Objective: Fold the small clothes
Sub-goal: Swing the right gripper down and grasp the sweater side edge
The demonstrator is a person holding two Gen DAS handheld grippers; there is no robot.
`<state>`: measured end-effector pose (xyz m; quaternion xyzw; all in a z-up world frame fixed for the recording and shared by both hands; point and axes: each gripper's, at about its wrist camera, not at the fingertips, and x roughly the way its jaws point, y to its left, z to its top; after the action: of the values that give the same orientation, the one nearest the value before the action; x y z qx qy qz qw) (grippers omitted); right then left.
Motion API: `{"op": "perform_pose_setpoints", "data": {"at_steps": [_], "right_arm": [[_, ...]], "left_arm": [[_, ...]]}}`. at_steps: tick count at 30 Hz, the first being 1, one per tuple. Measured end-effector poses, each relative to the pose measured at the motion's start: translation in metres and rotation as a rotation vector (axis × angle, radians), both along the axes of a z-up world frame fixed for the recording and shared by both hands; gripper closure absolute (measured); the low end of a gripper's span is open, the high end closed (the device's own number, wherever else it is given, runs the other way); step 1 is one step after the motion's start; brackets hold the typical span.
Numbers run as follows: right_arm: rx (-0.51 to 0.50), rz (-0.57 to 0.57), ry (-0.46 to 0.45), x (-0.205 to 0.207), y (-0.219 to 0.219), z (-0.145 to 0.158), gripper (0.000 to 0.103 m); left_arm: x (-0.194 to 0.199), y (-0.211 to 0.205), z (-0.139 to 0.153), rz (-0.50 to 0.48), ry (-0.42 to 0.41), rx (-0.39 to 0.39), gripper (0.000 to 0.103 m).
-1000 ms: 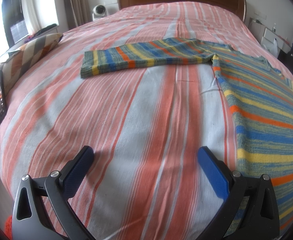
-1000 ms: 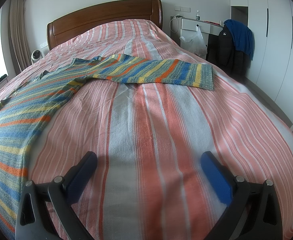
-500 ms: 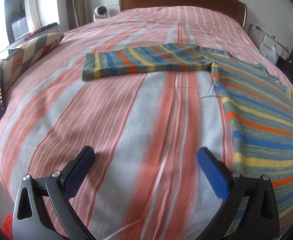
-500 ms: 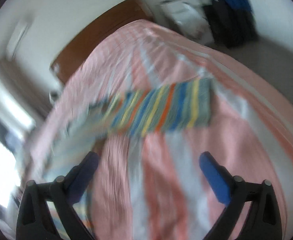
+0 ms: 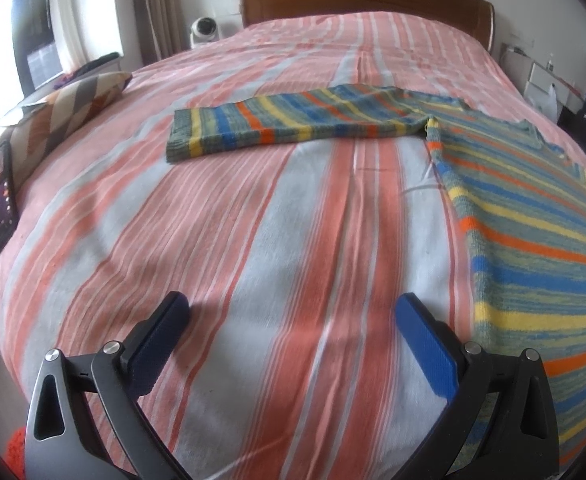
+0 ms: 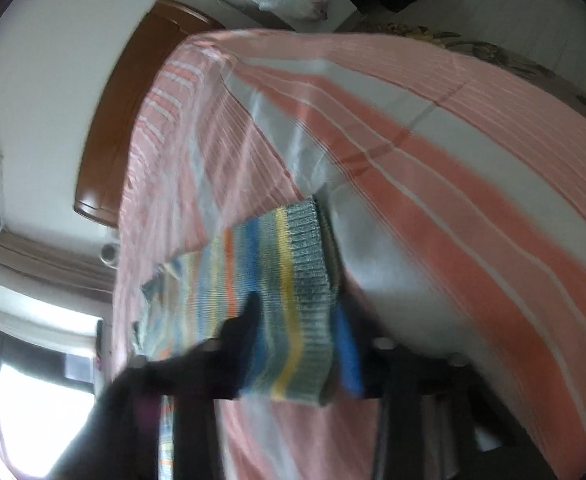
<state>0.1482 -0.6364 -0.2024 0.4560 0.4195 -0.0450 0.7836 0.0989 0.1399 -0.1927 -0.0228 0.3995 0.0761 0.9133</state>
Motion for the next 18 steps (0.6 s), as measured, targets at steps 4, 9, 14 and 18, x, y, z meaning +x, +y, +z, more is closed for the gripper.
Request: {"op": "perform_pose_setpoints", "data": {"at_steps": [4,9,14,18], "right_arm": [[-0.08,0.001,0.024,0.005,0.011,0.01,0.101],[-0.267,0.139,-0.137,0.025,0.078,0.107,0.101],[-0.289,0.382,-0.28,0.077,0.201,0.183,0.101],[-0.295,0.566,-0.301,0.118,0.314,0.183,0.1]], "left_arm": [[0.0,0.0,0.0,0.0,0.001,-0.004,0.0],[0.0,-0.001,-0.001,0.0,0.001,-0.006,0.0],[-0.001,-0.001,-0.001,-0.002,0.004,-0.021,0.0],[-0.002,0.0,0.0,-0.008,0.003,-0.025,0.0]]}}
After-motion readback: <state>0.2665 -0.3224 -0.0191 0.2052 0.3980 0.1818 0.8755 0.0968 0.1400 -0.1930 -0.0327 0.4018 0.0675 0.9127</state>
